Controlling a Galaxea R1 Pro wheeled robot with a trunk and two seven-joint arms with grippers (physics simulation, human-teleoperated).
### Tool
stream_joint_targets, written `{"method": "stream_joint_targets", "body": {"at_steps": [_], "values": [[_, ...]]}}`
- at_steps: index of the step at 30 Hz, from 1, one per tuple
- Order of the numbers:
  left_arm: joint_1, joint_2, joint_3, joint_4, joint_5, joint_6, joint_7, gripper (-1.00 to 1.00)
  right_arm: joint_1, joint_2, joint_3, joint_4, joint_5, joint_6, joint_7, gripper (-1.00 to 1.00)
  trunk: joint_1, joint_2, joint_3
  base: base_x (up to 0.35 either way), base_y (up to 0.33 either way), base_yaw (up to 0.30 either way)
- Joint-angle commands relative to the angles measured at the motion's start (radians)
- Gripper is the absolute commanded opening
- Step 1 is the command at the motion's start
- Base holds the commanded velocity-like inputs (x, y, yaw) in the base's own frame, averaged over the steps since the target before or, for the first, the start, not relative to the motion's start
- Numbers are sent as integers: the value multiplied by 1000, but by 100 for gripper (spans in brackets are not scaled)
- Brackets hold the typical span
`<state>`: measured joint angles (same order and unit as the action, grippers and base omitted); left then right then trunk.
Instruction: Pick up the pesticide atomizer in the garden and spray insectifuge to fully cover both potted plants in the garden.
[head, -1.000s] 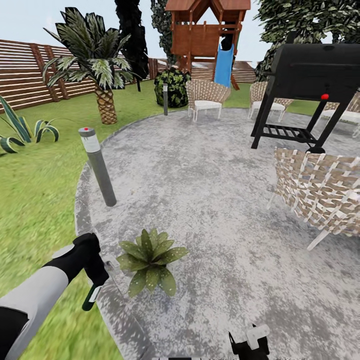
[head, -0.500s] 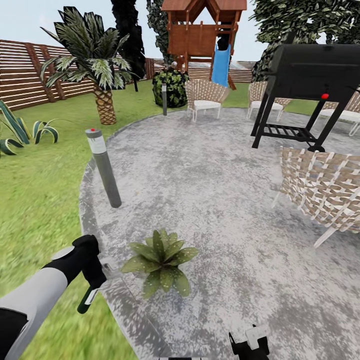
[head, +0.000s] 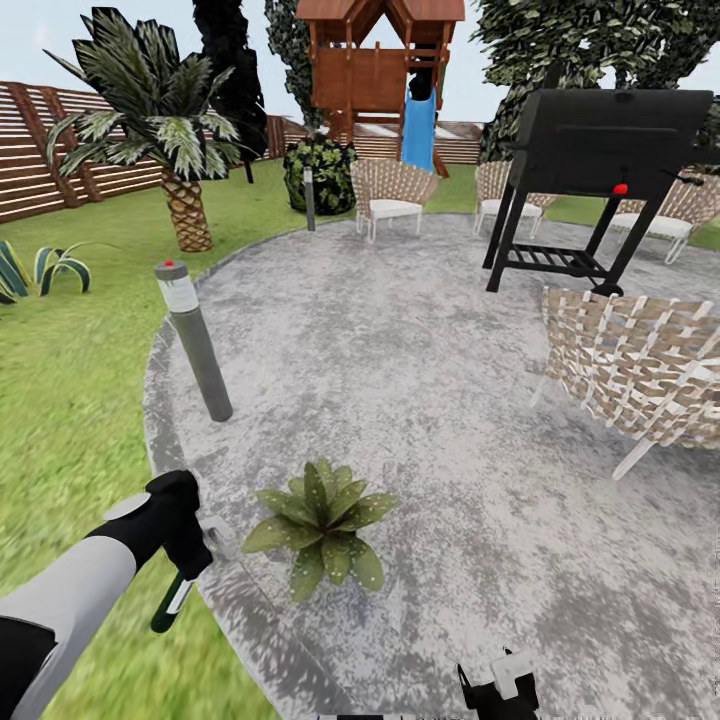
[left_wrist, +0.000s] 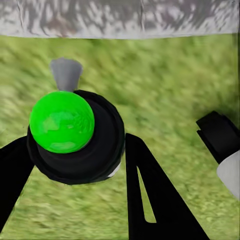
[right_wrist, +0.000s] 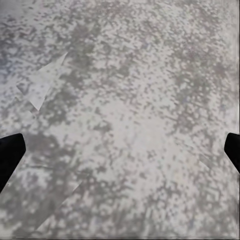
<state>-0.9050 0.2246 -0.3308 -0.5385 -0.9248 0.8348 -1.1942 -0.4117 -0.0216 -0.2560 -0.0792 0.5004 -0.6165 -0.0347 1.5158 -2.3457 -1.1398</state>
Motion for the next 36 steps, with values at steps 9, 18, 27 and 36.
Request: {"method": "stream_joint_targets", "body": {"at_steps": [9, 18, 27, 36], "values": [[-6, -16, -6, -7, -5, 8, -8, -100, -1, 0, -6, 2, 10, -3, -4, 100, 0, 0, -1, 0, 101, -262], [0, -16, -9, -5, -6, 7, -7, -100, -1, 0, -6, 2, 10, -3, -4, 100, 0, 0, -1, -84, 281, -9], [-1, -23, -5, -6, -6, 8, -9, -100, -1, 0, -6, 2, 10, -3, -4, 100, 0, 0, -1, -153, 93, 0], [-17, -25, 0, -12, -6, 9, -9, -100, -1, 0, -6, 2, 10, -3, -4, 100, 0, 0, -1, -49, 38, -16]]}}
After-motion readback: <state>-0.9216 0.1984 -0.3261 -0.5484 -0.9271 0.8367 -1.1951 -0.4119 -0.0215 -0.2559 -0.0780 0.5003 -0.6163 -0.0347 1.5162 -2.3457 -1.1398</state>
